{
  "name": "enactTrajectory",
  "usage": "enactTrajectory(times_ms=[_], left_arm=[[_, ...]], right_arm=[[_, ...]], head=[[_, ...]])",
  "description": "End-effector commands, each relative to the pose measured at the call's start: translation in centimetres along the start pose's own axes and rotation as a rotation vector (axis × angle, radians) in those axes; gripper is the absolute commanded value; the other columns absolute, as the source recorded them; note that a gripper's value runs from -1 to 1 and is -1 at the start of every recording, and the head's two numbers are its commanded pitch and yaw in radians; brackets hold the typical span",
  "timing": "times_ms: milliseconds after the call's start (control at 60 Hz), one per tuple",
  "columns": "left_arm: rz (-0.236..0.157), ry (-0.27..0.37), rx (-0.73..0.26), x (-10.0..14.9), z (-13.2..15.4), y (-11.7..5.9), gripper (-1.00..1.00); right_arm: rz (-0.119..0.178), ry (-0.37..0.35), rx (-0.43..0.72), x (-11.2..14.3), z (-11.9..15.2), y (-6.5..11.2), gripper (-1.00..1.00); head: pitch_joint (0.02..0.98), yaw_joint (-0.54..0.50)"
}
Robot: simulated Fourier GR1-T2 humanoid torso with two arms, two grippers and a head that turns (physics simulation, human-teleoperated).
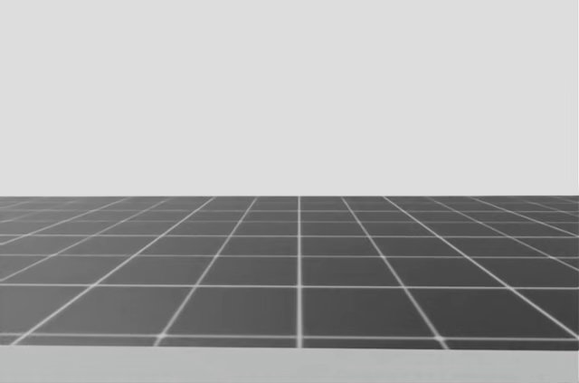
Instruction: Lift the red soup can off the table.
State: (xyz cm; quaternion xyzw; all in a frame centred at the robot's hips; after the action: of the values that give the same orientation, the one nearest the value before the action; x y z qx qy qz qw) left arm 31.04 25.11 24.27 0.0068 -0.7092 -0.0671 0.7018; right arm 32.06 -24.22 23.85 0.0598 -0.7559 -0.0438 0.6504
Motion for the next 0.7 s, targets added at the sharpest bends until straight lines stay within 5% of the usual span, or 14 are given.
enactTrajectory(times_ms=[17,300,700], left_arm=[[-0.004,0.002,0.000,-0.02,-0.02,-0.01,-1.00],[-0.008,0.003,0.002,-0.01,-0.04,-0.03,-1.00],[-0.029,0.006,0.007,-0.17,-0.13,-0.07,-1.00]], right_arm=[[0.012,0.001,-0.030,-0.20,0.28,0.04,-1.00],[0.008,0.028,0.027,-0.15,-0.02,0.05,-1.00],[0.018,0.039,0.010,-0.20,-0.20,-0.06,-1.00]], head=[[0.073,0.02],[0.175,0.03],[0.534,-0.01]])
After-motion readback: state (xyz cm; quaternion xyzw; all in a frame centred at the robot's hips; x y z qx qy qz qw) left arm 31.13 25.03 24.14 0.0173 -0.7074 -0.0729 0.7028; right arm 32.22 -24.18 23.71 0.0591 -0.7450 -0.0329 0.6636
